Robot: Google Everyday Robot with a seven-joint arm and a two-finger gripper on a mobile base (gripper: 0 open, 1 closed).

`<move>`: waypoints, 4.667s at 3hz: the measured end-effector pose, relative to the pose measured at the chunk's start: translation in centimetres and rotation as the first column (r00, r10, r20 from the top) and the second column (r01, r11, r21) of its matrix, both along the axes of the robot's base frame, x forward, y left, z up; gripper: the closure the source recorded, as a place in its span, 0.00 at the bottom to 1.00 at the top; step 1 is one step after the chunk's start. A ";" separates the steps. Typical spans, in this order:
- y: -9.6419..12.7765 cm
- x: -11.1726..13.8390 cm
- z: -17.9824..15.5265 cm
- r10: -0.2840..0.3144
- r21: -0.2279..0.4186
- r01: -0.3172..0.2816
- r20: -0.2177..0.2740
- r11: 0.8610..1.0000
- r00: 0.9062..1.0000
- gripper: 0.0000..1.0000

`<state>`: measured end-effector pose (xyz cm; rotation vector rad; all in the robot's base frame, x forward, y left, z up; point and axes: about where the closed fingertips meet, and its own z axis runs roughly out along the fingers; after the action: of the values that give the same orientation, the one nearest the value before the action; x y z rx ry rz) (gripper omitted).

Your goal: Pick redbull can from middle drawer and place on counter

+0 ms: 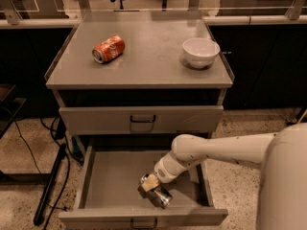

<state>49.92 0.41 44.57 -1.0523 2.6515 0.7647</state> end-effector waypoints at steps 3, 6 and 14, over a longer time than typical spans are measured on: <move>-1.6 -2.1 7.3 0.039 -0.002 -0.039 0.032 0.999 0.999 1.00; -1.8 -2.2 13.0 0.053 -0.039 -0.049 0.102 0.998 0.993 1.00; -2.9 4.9 33.2 0.034 -0.066 -0.006 0.433 0.998 0.901 1.00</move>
Offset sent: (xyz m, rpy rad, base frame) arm -0.0108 -0.0111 0.0412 0.0221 -0.0089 0.0302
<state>54.81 -2.52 77.77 -1.1148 2.2956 0.3894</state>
